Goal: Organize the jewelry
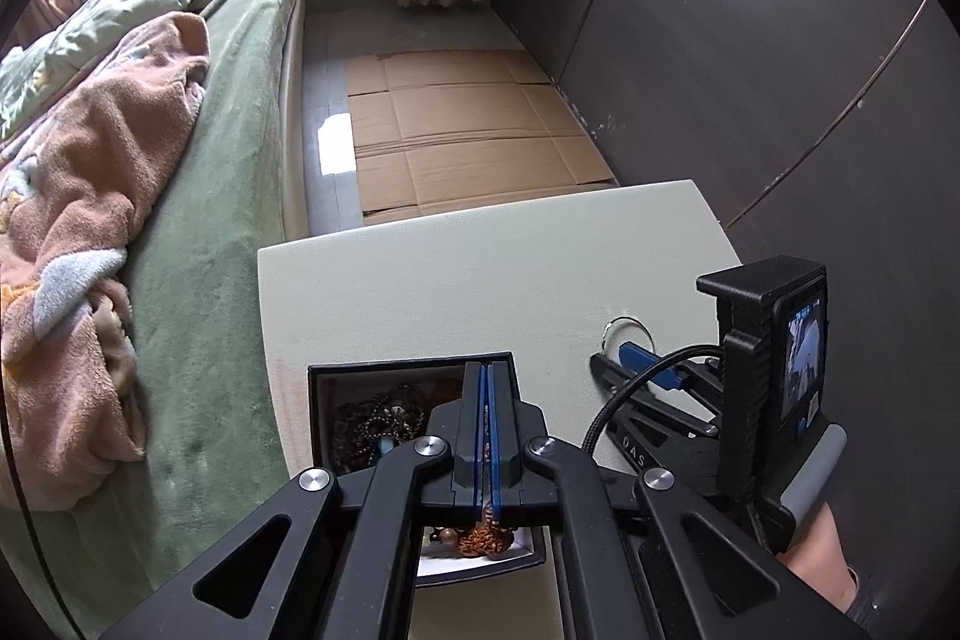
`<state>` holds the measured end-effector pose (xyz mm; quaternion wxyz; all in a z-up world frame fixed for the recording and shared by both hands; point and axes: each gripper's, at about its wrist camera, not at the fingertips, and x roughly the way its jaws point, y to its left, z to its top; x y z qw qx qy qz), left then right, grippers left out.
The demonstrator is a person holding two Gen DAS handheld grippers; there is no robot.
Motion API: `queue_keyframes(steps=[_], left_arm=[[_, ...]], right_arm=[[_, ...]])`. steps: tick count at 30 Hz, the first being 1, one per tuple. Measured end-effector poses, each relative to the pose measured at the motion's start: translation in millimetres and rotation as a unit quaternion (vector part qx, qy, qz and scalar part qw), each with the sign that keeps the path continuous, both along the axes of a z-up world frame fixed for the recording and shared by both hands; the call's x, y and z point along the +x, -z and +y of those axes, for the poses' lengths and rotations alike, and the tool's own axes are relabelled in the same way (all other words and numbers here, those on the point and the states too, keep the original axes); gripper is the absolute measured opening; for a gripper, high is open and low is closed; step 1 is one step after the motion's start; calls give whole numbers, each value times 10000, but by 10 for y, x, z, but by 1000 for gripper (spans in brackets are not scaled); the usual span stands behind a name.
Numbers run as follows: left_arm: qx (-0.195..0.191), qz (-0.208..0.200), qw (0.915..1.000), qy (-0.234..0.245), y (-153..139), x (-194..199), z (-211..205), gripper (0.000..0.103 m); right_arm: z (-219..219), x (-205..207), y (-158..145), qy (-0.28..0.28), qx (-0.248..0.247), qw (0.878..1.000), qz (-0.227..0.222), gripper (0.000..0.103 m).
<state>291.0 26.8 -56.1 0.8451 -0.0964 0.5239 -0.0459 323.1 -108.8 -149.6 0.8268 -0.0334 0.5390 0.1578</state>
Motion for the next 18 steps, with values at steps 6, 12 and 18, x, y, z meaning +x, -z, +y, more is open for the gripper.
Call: queue_keyframes(steps=[6, 12, 18], left_arm=[[-63, 197, 9998, -10, 98, 65, -134, 1], [-46, 418, 9986, 332, 256, 107, -483, 1], [-22, 822, 9955, 470, 519, 141, -686, 1]], right_arm=[[-413, 62, -5, 286, 671, 9964, 435, 3], [-943, 101, -59, 713, 1677, 9813, 621, 3], [-1231, 113, -63, 919, 2090, 9713, 667, 3]])
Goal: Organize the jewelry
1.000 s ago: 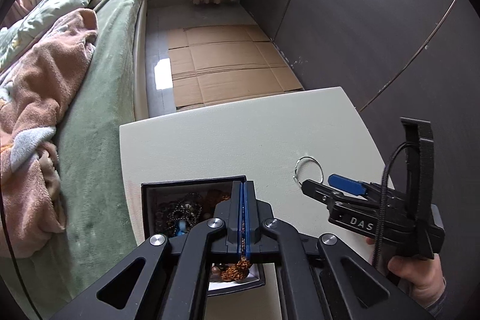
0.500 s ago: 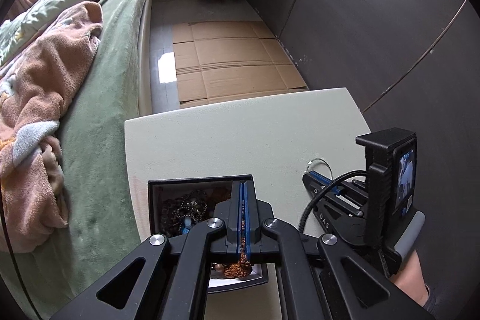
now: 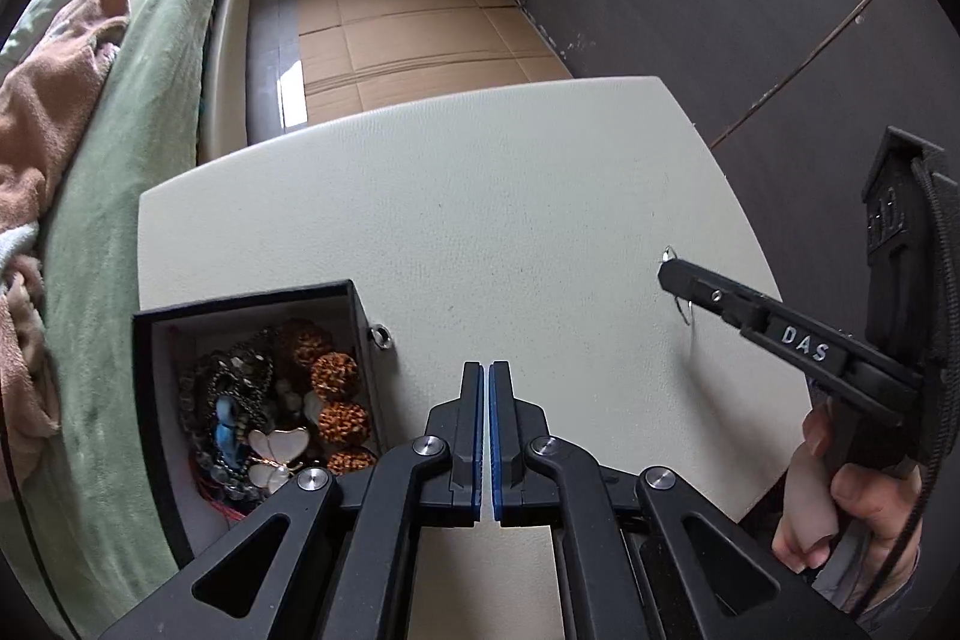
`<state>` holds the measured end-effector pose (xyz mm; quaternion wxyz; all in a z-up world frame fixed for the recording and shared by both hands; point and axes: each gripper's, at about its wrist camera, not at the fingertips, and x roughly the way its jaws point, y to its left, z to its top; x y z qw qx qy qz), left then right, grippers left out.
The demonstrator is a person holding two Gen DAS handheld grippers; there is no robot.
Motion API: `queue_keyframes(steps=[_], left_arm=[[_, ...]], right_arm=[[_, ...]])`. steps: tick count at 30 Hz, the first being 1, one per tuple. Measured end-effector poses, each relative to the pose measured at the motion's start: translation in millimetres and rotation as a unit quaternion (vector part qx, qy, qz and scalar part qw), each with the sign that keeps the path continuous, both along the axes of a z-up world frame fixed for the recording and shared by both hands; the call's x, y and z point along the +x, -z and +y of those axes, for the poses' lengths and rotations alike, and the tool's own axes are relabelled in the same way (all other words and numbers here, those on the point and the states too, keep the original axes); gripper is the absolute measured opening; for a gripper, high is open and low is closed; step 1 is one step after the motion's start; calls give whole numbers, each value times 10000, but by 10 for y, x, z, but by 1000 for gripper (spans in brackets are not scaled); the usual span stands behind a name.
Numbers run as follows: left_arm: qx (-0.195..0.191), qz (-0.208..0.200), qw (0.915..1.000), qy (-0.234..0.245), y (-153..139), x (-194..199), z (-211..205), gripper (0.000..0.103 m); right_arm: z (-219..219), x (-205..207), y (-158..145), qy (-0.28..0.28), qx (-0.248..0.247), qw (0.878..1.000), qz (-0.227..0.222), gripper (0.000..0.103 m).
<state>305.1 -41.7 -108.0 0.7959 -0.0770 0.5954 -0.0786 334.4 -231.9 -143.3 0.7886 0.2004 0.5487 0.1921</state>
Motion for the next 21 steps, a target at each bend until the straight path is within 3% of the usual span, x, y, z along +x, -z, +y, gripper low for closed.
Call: queue_keyframes(steps=[6, 8, 10, 15, 19, 21], left_arm=[[292, 339, 9990, -6, 239, 22, -55, 3], [478, 391, 9981, -25, 289, 33, -27, 14], [483, 346, 9982, 63, 277, 34, -31, 15], [1165, 269, 9928, 116, 287, 38, 16, 15], [956, 284, 9949, -159, 263, 77, 218, 16], [822, 227, 9962, -168, 247, 97, 214, 30]], right_arm=[[-78, -24, -72, 68, 67, 9999, -83, 3], [-74, -16, -84, 62, 74, 9999, -87, 3], [-70, -16, -91, 53, 67, 9999, -97, 3], [-50, -18, -97, 19, 54, 9999, -96, 3], [-68, -47, -105, 18, 31, 9999, -110, 3], [-71, -47, -109, 25, 43, 9999, -109, 3]])
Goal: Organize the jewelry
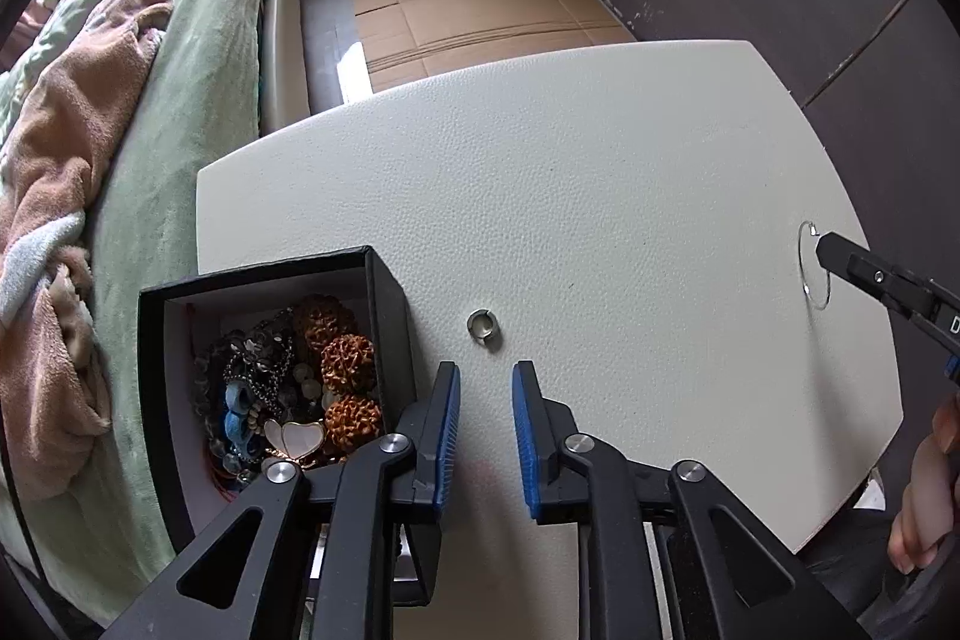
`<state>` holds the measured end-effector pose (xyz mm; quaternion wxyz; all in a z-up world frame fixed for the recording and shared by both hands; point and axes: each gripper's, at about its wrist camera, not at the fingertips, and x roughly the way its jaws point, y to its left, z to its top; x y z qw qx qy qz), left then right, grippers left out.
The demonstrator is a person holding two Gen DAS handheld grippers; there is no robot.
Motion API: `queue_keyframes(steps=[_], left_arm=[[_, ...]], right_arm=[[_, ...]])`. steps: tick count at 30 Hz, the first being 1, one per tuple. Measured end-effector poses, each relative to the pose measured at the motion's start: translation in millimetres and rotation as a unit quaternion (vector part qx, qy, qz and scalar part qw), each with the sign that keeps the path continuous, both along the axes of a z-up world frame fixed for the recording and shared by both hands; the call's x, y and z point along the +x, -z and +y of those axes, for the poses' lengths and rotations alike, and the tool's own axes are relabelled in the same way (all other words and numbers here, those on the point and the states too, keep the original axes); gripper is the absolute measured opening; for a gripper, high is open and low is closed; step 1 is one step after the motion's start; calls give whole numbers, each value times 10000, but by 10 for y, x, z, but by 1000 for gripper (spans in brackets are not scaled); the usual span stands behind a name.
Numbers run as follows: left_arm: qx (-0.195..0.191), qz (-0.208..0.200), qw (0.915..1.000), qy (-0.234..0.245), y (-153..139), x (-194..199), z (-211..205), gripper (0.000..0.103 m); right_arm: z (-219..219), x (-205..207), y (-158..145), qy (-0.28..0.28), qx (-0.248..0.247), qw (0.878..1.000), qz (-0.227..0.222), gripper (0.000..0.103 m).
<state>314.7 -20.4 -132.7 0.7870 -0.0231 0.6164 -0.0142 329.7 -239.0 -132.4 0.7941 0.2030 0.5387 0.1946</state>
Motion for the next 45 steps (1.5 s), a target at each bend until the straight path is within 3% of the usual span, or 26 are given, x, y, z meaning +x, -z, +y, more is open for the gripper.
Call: queue_keyframes(steps=[1, 3, 5, 6, 8, 10, 12, 14, 28, 37, 40, 41, 45], left_arm=[[-84, 2, 10000, 12, -2, 14, -23, 36], [-112, -1, 9999, 85, 1, 59, -114, 63], [107, 1, 9998, 177, 21, 130, -254, 78], [204, -17, 9996, 216, 16, 148, -305, 84], [329, -48, 9992, 218, 20, 194, -355, 84], [309, 32, 9995, 103, 61, 243, -317, 81], [226, 125, 9997, 25, 106, 254, -281, 44], [314, 236, 9992, -13, 159, 249, -259, 36], [1209, 326, 9921, -43, 292, 367, -372, 35], [767, 656, 9948, -107, 301, 423, -275, 32], [293, 778, 9965, -48, 297, 412, -286, 28], [169, 876, 9960, -15, 315, 399, -309, 23], [471, 740, 9960, 159, 262, 352, -415, 21]], right_arm=[[7, 0, 3, 4, 3, 10000, 4, 3], [18, -1, 2, 0, 13, 10000, 6, 3], [18, -4, 4, -2, 19, 10000, 13, 3], [11, -10, 4, 1, 22, 10000, 8, 3], [-6, -17, -1, 23, 48, 10000, 2, 3], [-37, -21, -17, 62, 75, 10000, -12, 3], [-75, -18, -31, 103, 118, 9999, -27, 3], [-116, -16, -52, 142, 175, 9997, -46, 3], [-255, -46, -124, 156, 436, 9988, -138, 3], [-313, -58, -150, 220, 554, 9981, -178, 3], [-308, -59, -149, 218, 554, 9981, -178, 3], [-306, -58, -149, 217, 553, 9981, -177, 3], [-305, -62, -150, 224, 546, 9981, -172, 3]])
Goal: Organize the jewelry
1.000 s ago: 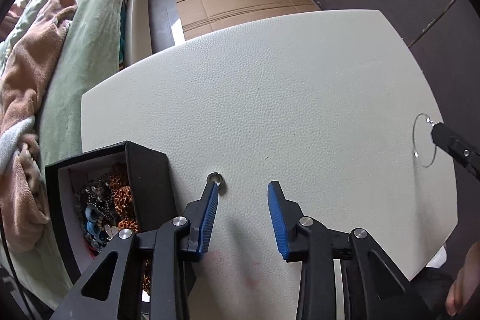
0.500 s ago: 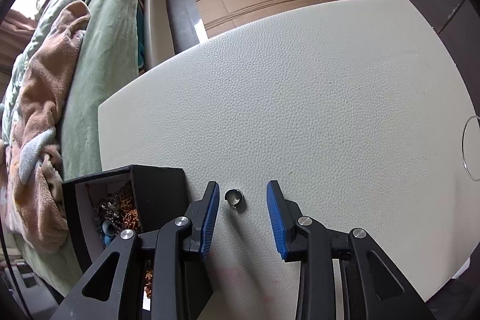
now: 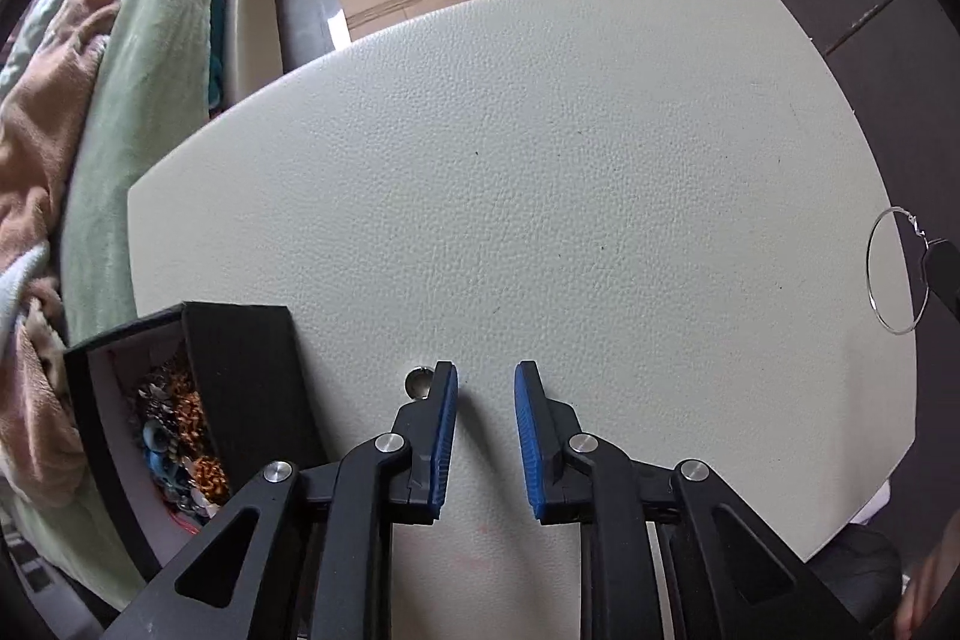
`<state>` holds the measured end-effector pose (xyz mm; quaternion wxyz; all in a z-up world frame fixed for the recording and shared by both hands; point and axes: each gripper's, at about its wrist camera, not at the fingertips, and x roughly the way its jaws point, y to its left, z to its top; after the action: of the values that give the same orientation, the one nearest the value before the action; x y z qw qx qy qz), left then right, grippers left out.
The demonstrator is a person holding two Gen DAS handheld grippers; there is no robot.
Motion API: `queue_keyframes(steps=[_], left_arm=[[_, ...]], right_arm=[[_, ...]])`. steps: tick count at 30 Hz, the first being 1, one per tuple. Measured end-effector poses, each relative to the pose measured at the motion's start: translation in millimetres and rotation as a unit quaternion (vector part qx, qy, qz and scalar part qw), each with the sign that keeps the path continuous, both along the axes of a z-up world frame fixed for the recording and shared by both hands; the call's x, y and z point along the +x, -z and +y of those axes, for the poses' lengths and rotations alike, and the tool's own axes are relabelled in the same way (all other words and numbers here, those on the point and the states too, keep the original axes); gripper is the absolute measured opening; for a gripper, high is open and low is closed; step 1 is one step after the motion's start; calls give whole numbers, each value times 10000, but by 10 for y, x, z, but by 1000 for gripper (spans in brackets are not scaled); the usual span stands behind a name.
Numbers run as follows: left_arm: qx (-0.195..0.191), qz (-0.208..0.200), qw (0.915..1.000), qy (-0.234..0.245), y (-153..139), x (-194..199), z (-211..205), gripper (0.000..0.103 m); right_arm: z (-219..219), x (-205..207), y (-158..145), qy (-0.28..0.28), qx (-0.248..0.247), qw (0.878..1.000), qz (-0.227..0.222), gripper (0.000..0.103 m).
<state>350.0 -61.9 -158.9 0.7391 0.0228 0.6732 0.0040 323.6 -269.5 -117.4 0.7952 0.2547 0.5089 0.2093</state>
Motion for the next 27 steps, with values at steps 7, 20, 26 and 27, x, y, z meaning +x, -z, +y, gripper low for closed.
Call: queue_keyframes(steps=[7, 20, 26, 27], left_arm=[[225, -101, 9996, -135, -85, -13, 81, 21], [-143, 31, 9992, -383, 5, -62, 171, 18], [7, -14, 9999, -158, -4, -76, 57, 14], [-3, -12, 9999, -138, 0, -72, 65, 14]], right_arm=[[0, 9, 4, 11, -43, 10000, -2, 3], [-6, 13, 2, 40, -62, 10000, 7, 3], [6, 25, 1, 1, -73, 10000, -7, 3], [5, 22, -3, -5, -78, 10000, -10, 3]])
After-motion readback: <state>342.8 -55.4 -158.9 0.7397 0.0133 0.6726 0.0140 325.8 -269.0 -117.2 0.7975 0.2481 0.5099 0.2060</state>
